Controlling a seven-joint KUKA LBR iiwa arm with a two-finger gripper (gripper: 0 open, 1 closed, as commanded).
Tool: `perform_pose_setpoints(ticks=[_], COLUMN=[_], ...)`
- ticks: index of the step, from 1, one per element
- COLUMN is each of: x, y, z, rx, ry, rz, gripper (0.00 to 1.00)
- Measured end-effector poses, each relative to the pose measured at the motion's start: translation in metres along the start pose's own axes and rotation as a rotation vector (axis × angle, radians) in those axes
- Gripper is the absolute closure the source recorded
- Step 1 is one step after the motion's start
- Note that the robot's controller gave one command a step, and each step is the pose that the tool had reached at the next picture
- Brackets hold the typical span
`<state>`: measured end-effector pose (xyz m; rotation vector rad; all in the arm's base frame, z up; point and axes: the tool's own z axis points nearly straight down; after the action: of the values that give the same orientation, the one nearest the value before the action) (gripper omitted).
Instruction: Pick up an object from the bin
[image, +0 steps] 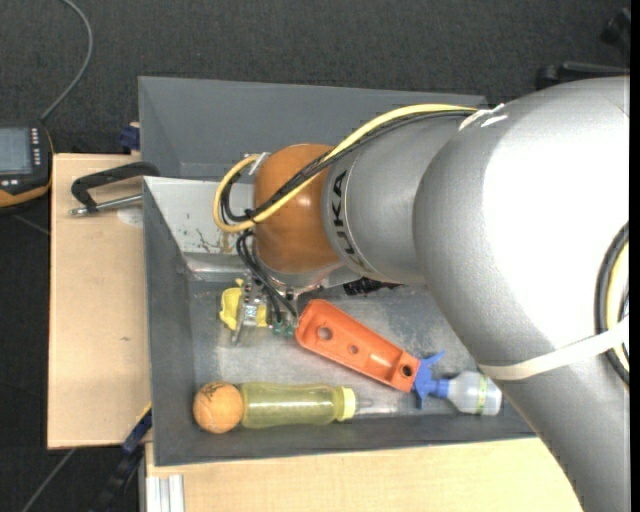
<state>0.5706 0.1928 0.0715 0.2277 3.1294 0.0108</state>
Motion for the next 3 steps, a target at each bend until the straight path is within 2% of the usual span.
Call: perform_pose_setpoints(ticks=[3], x=[-0.0001], y=[-0.0001], z=[0.0000], rx=[0.000], ry=[0.000], rz=[0.000], gripper=[1.00])
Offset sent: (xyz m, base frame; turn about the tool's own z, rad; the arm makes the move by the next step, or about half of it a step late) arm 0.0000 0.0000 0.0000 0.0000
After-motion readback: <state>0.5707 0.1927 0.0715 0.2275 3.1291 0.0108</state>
